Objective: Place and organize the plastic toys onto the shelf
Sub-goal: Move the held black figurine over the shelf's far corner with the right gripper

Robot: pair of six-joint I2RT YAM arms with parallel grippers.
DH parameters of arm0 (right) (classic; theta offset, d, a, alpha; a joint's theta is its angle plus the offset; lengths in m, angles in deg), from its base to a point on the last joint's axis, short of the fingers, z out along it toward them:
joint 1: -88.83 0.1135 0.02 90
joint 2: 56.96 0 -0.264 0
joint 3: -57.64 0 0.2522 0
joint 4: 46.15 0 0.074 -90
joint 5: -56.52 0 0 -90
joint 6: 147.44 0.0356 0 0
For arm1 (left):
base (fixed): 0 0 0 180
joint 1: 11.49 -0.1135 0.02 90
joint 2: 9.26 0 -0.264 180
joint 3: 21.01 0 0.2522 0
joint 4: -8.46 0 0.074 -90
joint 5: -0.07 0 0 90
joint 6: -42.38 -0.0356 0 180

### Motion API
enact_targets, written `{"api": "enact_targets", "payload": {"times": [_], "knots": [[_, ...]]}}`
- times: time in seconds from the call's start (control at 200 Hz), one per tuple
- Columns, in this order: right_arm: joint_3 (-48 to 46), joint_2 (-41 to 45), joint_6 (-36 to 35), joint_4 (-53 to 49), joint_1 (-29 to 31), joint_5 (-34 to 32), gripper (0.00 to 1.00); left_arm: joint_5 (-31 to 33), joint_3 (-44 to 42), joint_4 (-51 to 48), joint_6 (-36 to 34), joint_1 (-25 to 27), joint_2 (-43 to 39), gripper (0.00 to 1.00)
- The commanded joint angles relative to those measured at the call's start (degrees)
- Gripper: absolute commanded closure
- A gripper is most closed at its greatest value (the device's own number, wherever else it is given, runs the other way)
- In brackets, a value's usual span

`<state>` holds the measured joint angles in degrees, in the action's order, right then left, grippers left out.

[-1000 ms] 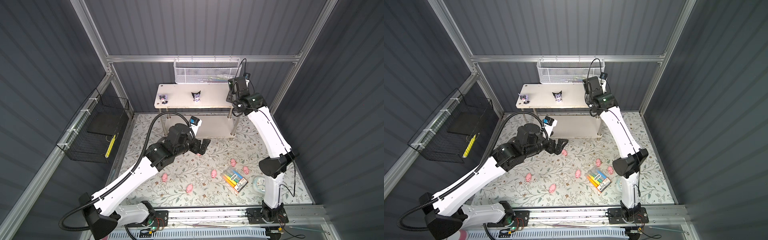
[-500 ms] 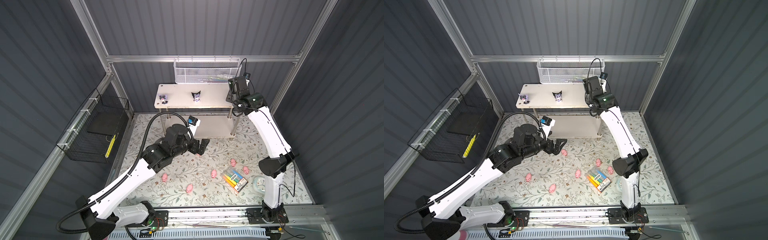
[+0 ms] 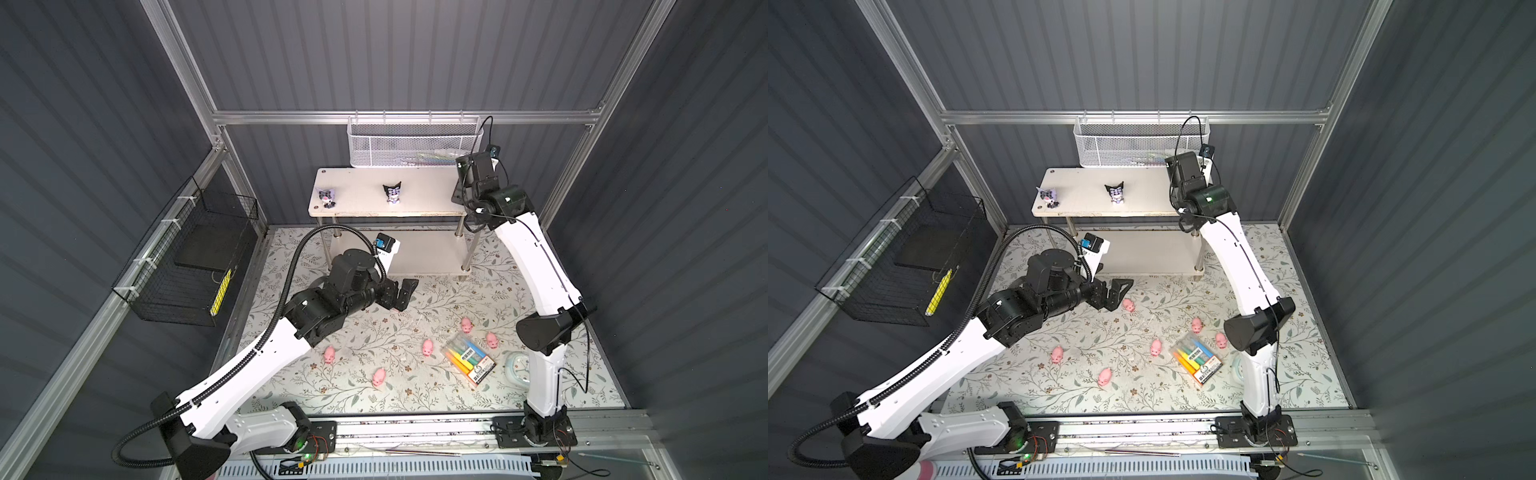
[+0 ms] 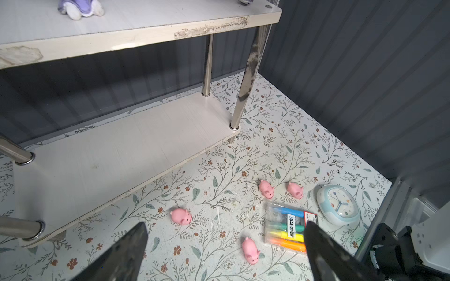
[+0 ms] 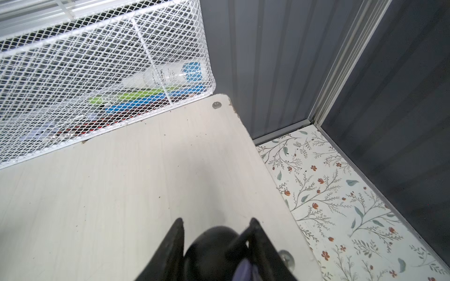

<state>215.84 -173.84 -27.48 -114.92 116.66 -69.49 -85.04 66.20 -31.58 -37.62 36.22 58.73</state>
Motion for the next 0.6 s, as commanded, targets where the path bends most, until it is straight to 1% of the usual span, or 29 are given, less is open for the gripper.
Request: {"api": "enact_targets", "payload": {"times": [0.0, 0.37, 0.595], "knots": [[1.9, -1.3, -0.7, -0.7, 0.2, -0.8, 0.67, 0.3, -0.2, -1.0, -0.8, 0.3, -0.9, 0.0], [2.2, -1.9, -0.8, -1.1, 0.0, -0.5, 0.66, 0.0, -0.2, -1.0, -0.8, 0.3, -0.9, 0.0], [2.3, -1.9, -1.2, -1.0, 0.0, -0.2, 0.62, -0.2, -0.1, -1.0, -0.9, 0.3, -1.0, 0.0]]}}
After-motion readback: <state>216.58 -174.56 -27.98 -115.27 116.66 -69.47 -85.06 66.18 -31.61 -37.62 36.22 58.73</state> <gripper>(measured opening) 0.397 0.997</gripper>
